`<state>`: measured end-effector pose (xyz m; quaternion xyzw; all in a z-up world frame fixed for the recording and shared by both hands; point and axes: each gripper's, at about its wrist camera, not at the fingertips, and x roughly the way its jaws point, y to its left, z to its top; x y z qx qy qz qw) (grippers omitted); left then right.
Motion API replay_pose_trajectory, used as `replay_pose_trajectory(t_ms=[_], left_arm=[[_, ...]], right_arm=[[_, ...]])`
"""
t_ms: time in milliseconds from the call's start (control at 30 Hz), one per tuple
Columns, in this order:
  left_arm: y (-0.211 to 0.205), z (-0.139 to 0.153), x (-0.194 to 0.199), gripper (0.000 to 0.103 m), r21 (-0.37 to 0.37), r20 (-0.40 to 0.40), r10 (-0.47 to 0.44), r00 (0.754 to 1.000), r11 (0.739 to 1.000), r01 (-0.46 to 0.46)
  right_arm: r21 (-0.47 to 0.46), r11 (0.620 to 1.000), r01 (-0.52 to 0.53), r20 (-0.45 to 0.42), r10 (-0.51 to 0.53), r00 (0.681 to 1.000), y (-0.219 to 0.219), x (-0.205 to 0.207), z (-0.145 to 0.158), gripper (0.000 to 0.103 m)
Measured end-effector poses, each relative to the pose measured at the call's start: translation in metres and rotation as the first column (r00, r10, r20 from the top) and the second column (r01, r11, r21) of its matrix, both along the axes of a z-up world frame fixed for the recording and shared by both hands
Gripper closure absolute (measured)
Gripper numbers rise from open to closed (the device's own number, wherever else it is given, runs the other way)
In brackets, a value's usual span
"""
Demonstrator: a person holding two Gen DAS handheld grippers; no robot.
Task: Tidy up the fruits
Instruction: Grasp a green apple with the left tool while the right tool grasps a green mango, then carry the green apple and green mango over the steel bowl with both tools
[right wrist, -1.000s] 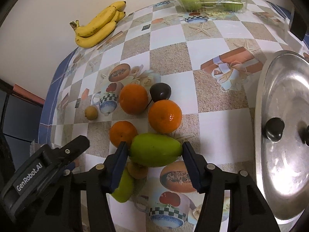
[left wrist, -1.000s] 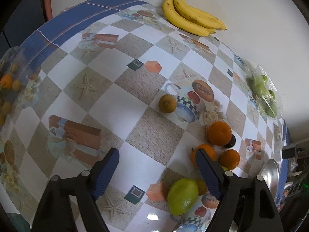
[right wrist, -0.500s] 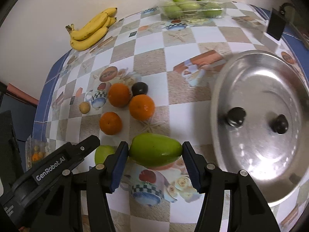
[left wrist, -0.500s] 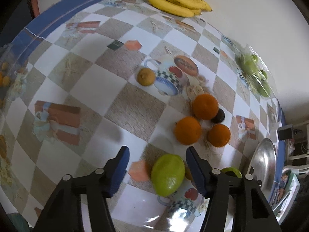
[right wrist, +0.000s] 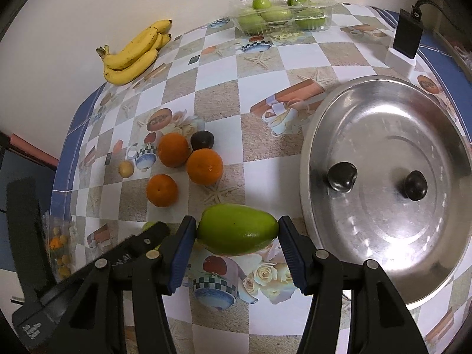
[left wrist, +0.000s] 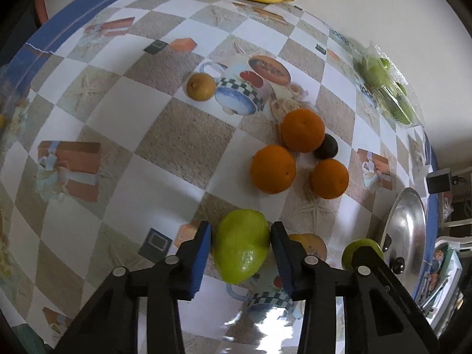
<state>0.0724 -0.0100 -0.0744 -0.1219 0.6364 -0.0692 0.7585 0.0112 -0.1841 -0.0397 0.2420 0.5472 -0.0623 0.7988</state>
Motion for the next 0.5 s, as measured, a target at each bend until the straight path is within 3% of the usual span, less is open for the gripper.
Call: replay_pose_trajectory(t_ms=[500], left_arm=[[-0.006, 0.017, -0.001, 0.06, 0.028, 0.074, -0.017, 0.997, 0.999, 0.015]], right_arm=[[0.004, 1.0, 0.007, 0.014, -0.007, 1.0, -0.003, -0.001, 0.006, 0.044]])
